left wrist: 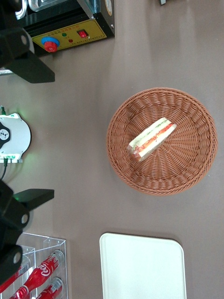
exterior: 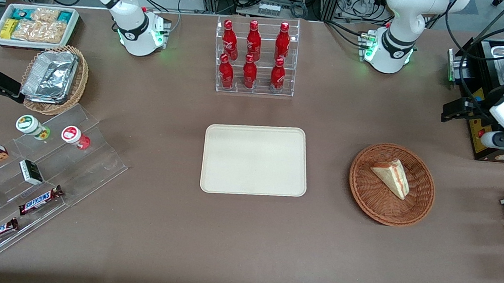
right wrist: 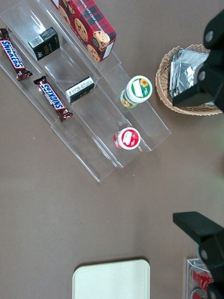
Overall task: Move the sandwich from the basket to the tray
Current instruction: 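Move the left gripper over the wrapped sandwich in the wicker basket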
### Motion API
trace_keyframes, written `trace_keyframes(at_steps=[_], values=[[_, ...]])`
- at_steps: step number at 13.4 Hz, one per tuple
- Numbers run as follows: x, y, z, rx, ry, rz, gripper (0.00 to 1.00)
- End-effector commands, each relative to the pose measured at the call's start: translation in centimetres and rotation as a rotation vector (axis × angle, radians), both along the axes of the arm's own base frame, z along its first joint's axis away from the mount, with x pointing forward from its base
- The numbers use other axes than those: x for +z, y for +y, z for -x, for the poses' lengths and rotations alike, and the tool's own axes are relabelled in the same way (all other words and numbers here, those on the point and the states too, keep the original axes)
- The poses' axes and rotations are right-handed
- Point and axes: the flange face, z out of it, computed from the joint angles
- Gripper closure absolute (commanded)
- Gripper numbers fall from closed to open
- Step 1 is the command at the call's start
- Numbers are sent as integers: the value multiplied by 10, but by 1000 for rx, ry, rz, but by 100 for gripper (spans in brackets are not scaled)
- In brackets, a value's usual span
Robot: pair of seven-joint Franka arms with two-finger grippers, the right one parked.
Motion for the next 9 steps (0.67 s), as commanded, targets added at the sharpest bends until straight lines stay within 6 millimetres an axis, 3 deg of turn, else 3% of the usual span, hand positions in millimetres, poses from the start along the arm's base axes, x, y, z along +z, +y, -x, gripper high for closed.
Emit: trace_keyframes(at_steps=[1, 5, 9], values=[[4, 0, 0, -6, -31, 3, 0], [-12, -5, -3, -17, -17, -20, 0], [-61, -3, -6, -12, -5, -23, 0]])
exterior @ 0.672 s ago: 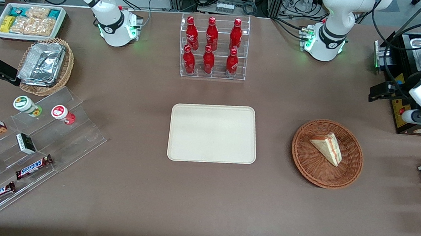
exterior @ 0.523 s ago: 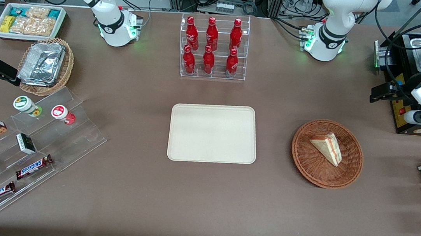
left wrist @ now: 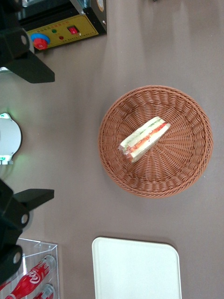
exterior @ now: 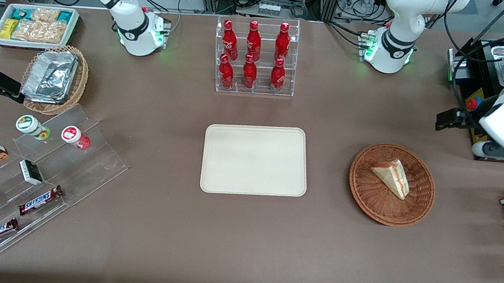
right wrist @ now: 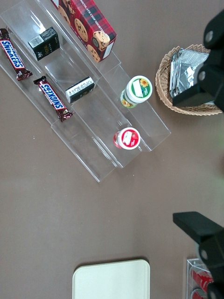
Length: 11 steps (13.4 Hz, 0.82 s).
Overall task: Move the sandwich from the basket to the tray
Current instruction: 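Move the left gripper over the wrapped sandwich in the wicker basket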
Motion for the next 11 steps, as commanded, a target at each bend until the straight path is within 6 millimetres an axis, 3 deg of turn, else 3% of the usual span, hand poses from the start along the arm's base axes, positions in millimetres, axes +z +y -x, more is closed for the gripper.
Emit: trace_keyframes(at_steps=[1, 7, 11], values=[[-33, 2, 4, -5, 5, -19, 0], [-113, 4, 12, -14, -11, -46, 0], [-147, 5, 14, 31, -19, -51, 0]])
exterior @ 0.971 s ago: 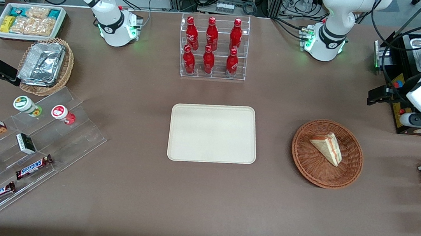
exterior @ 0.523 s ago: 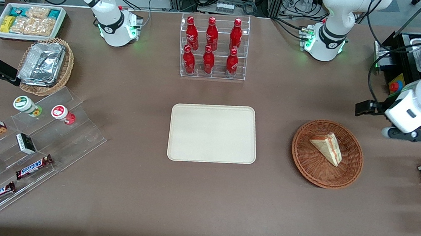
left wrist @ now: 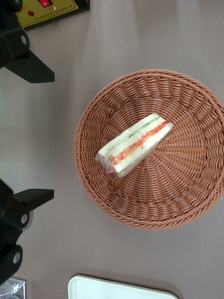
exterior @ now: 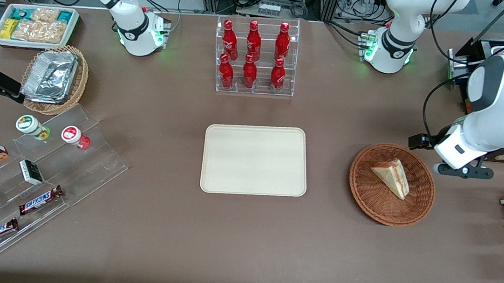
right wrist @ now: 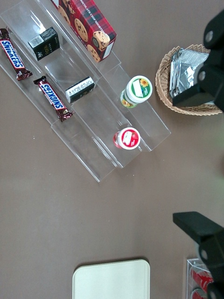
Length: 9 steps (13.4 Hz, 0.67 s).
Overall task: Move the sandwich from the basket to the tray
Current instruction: 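Move the left gripper over the wrapped sandwich in the wicker basket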
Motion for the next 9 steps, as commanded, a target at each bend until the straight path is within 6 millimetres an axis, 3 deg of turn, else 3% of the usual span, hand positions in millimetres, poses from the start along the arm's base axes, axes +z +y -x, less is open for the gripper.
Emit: trace_keyframes(at_steps=[1, 5, 7, 9], values=[[-16, 1, 5, 71, -11, -27, 0], [-48, -2, 9, 223, -48, -47, 0], [-60, -5, 9, 384, -70, -67, 0], [-68, -23, 5, 614, -86, -93, 0]])
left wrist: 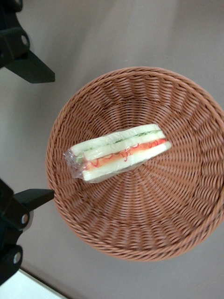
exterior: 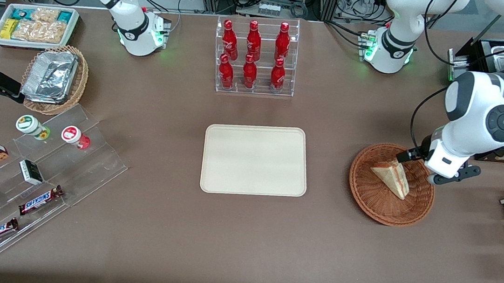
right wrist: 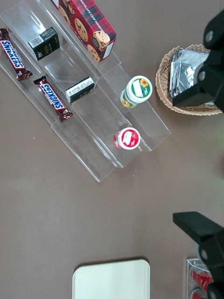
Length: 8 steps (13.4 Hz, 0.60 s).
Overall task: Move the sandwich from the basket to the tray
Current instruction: 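Lower the left gripper and close it on the sandwich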
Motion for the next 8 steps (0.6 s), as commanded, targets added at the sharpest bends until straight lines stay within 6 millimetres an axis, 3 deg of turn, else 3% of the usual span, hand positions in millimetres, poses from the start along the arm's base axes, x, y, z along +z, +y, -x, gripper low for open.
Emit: trace_keyframes(at_steps=[1, 2, 8], values=[[-10, -27, -3, 243, -40, -39, 0], [-17, -34, -3, 257, -35, -44, 0], [-23, -32, -6, 233, -51, -64, 0]])
